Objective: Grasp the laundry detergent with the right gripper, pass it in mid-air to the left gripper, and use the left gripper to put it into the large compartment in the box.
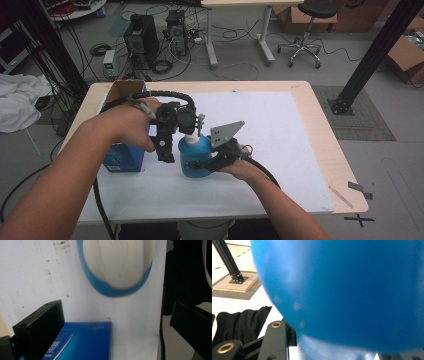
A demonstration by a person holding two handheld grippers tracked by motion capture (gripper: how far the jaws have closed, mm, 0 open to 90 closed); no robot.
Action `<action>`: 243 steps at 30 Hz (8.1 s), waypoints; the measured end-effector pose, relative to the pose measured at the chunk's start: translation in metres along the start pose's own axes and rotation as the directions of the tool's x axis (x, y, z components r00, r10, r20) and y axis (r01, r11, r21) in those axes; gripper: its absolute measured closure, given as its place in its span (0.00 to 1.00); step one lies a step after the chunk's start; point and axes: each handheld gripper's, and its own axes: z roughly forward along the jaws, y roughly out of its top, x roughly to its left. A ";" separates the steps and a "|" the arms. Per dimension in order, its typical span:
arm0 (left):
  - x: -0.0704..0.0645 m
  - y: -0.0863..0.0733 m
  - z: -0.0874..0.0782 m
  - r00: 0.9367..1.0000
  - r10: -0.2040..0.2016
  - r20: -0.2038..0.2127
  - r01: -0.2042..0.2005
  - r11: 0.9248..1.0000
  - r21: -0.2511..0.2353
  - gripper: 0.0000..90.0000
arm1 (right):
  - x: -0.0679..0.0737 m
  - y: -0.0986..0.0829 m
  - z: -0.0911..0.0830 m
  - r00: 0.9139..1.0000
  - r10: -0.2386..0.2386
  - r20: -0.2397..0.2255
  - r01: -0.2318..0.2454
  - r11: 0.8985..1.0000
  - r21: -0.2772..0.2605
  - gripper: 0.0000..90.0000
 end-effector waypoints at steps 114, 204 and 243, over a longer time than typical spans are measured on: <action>-0.006 0.018 0.029 0.998 -0.036 -0.059 0.038 0.999 0.031 0.38 | -0.001 0.013 0.034 1.000 -0.018 -0.005 0.018 0.999 -0.026 0.53; 0.039 -0.019 -0.046 0.891 -0.453 0.040 0.451 0.891 0.048 0.43 | -0.003 0.038 -0.080 1.000 -0.016 0.007 0.009 0.821 0.570 0.00; 0.083 -0.143 -0.132 0.283 -0.957 0.068 0.956 0.287 0.056 0.43 | 0.012 0.046 -0.120 0.997 -0.052 -0.064 0.082 0.606 0.791 0.00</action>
